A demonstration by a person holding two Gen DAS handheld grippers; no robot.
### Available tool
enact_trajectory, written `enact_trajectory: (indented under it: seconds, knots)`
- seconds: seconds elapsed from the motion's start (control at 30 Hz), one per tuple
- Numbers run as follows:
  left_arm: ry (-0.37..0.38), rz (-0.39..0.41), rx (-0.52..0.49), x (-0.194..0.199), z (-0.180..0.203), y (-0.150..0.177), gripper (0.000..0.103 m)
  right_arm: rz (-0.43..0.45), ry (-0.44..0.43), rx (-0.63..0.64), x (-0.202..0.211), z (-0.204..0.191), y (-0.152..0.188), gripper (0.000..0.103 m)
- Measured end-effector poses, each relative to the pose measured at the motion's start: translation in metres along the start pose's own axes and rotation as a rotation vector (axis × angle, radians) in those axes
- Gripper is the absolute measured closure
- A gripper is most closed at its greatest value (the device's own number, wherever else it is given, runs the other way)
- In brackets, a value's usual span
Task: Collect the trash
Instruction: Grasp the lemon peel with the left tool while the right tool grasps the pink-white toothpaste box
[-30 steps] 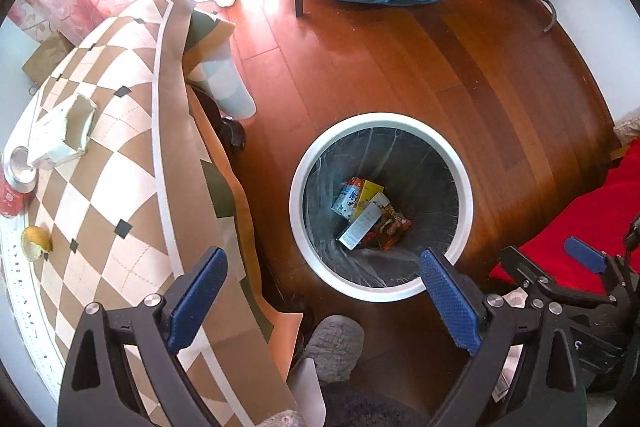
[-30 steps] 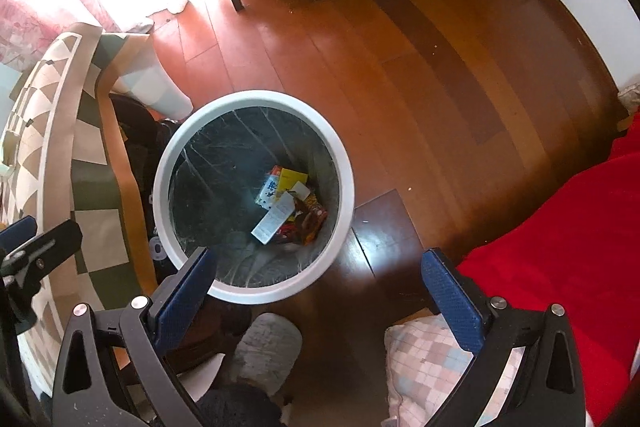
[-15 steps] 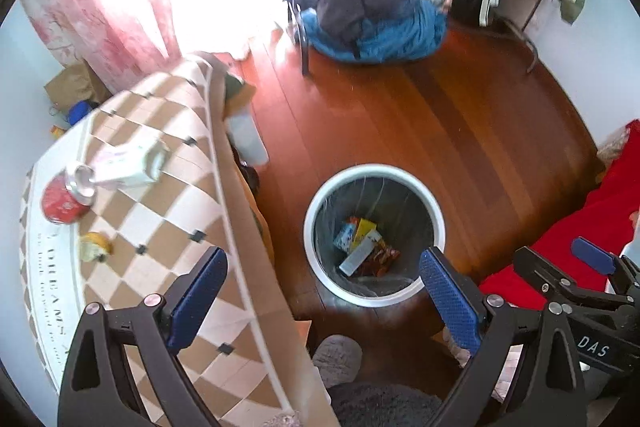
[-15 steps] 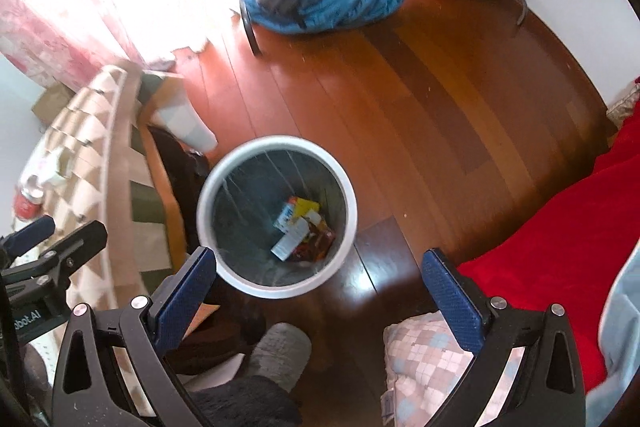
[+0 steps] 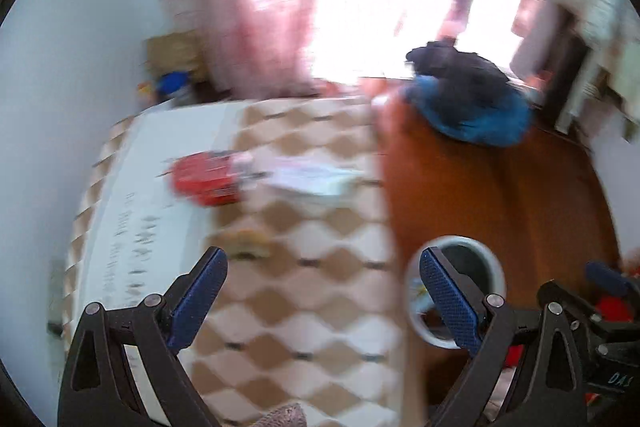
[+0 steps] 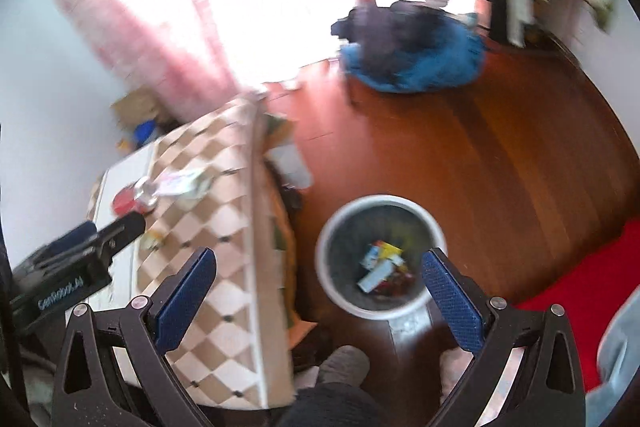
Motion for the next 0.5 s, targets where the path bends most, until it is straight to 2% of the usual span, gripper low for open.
enact_trajectory:
  seconds: [0.13, 0.23, 0.37, 0.5]
  knots:
    - [-0.131, -0.037, 0.132, -0.046, -0.083, -0.003, 0.005, -0.076, -0.031, 0.185, -0.049, -0.077, -0.033, 0.0]
    - [-0.201, -0.089, 0.213, -0.083, -0.133, -0.001, 0.005, -0.165, -0.047, 0.319, -0.105, -0.137, -0.058, 0.0]
    - [-0.262, -0.131, 0.278, -0.115, -0.18, 0.002, 0.005, -0.264, 0.014, 0.529, -0.187, -0.212, -0.083, 0.0]
    - [-0.3, -0.163, 0.288, -0.143, -0.205, 0.001, 0.005, -0.347, 0.065, 0.636, -0.252, -0.248, -0.097, 0.0]
Point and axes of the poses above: each gripper's, at about its wrist camera, not at the fingertips, and x roughly against the way its jaws point, z to its right, y to its underside, the point moved 1 cm from there along -x, roughly the way its jaws point, and after that the axes turned 9 degrees about x, right-handed, at the moved point
